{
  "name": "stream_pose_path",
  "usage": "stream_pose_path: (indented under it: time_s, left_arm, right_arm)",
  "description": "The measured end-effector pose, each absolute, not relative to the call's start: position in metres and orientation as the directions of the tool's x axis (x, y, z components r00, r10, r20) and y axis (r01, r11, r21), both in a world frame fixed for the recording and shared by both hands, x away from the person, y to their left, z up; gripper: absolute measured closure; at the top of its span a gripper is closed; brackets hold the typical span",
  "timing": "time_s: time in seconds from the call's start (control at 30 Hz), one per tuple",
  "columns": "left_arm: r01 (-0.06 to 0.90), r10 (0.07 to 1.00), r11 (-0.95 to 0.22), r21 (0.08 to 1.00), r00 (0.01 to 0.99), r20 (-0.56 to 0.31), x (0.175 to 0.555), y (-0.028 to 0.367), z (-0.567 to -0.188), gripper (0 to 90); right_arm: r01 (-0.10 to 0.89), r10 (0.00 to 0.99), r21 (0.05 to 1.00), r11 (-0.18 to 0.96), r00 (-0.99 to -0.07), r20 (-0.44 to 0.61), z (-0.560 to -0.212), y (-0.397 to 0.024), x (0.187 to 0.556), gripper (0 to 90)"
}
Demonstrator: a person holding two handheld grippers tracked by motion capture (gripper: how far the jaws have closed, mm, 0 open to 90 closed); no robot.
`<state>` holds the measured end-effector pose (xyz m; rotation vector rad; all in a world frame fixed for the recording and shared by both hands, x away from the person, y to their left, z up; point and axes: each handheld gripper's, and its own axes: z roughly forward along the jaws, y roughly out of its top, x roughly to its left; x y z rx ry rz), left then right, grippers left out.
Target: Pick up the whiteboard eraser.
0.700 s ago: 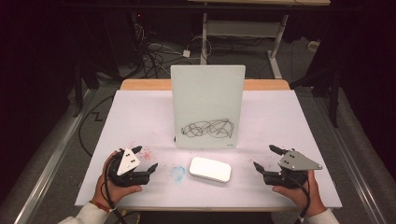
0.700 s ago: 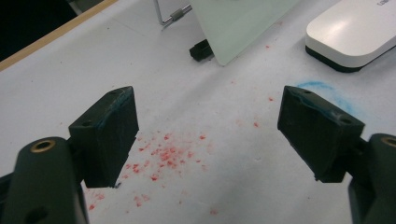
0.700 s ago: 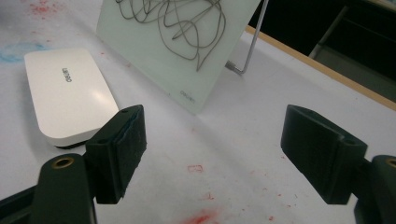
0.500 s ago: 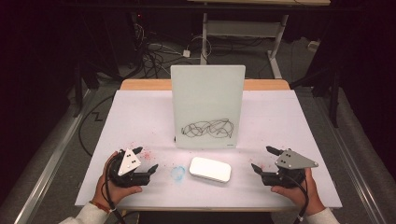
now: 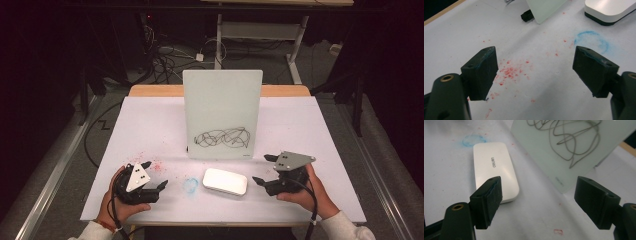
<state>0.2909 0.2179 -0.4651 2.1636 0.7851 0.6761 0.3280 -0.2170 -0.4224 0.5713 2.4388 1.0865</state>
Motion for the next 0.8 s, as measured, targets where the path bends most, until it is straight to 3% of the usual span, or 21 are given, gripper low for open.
stream_pose_path:
  time_s: [0.3,0.8]
  left_arm:
    - [0.328,0.697,-0.557,0.763,0.685,0.214,0.288,0.218,-0.466,19.8]
    - [0.332,0.688,-0.565,0.755,0.695,0.210,0.287,0.219,-0.468,19.8]
  right_arm:
    - [0.196,0.392,0.678,0.708,-0.908,-0.147,-0.432,-0.166,0.341,23.5]
    - [0.201,0.307,0.589,0.783,-0.948,-0.083,-0.456,-0.119,0.354,21.3]
